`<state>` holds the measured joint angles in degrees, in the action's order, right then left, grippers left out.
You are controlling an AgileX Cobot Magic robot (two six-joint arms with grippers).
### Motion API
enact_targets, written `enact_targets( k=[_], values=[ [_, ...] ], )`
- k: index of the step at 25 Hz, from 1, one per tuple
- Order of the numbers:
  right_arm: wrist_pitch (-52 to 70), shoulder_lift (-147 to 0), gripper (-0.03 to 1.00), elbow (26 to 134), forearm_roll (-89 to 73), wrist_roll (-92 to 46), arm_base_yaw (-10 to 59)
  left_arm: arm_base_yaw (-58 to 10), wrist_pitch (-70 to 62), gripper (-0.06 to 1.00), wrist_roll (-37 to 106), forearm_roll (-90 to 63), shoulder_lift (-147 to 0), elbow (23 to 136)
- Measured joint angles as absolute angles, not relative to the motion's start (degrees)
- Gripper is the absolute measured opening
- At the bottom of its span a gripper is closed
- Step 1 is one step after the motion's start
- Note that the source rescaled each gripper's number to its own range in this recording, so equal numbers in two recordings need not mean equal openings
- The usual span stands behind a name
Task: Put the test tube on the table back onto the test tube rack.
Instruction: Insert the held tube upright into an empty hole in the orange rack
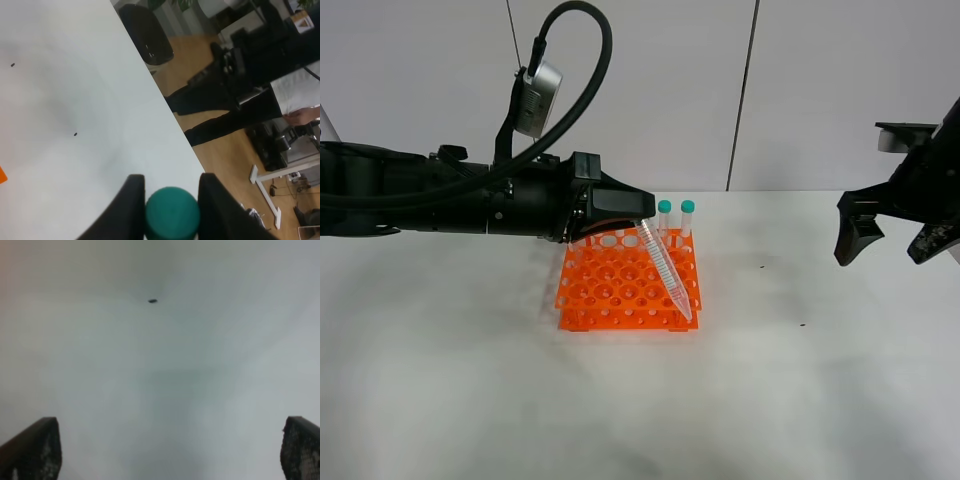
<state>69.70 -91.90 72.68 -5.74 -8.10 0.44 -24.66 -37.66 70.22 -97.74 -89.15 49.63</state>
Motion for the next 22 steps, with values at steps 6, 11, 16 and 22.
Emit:
enact_targets(
  k=[6, 11, 16, 22],
  values=[
    [69.7, -76.7, 1.00, 60.2, -6.6, -7.9, 0.4, -24.7, -37.7, 0.00, 70.2, -97.7, -89.2, 49.6],
    [69.7, -59.2, 1.00, 48.0, -6.8, -8.8, 0.4, -24.7, -37.7, 0.00, 70.2, -97.7, -89.2, 49.6],
    [63.0, -40.1, 1.00, 35.9, -7.0, -9.0, 0.4, -24.7, -37.7, 0.00, 70.2, -97.7, -89.2, 49.6],
    [59.9, -20.0, 1.00, 28.5, -6.9, -8.5, 0.4, -24.7, -37.7, 0.00, 70.2, -97.7, -89.2, 49.6]
  ],
)
